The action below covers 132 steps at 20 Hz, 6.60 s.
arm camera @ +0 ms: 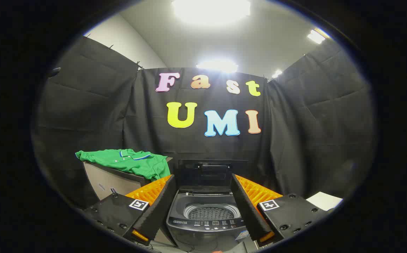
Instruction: Put the clothes into the washing machine and then close the washing machine lid.
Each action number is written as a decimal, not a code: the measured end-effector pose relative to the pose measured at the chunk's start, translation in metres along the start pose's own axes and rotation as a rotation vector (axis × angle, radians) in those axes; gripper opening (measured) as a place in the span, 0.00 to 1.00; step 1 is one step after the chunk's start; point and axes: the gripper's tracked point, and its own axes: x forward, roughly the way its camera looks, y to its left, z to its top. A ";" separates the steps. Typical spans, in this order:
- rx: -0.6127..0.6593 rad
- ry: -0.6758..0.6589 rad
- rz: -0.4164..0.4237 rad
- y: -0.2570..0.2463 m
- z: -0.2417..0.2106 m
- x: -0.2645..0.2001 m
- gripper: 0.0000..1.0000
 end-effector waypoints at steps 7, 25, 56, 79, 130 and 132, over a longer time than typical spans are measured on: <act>0.018 -0.002 -0.003 -0.002 -0.001 -0.008 0.98; 0.057 0.004 0.006 -0.009 -0.008 -0.014 0.98; 0.099 0.068 0.312 0.152 0.066 0.109 0.98; 0.034 0.409 0.426 0.316 -0.005 0.228 0.98; 0.046 0.442 0.569 0.309 0.035 0.239 0.01; 0.056 0.437 0.560 0.294 0.037 0.239 0.01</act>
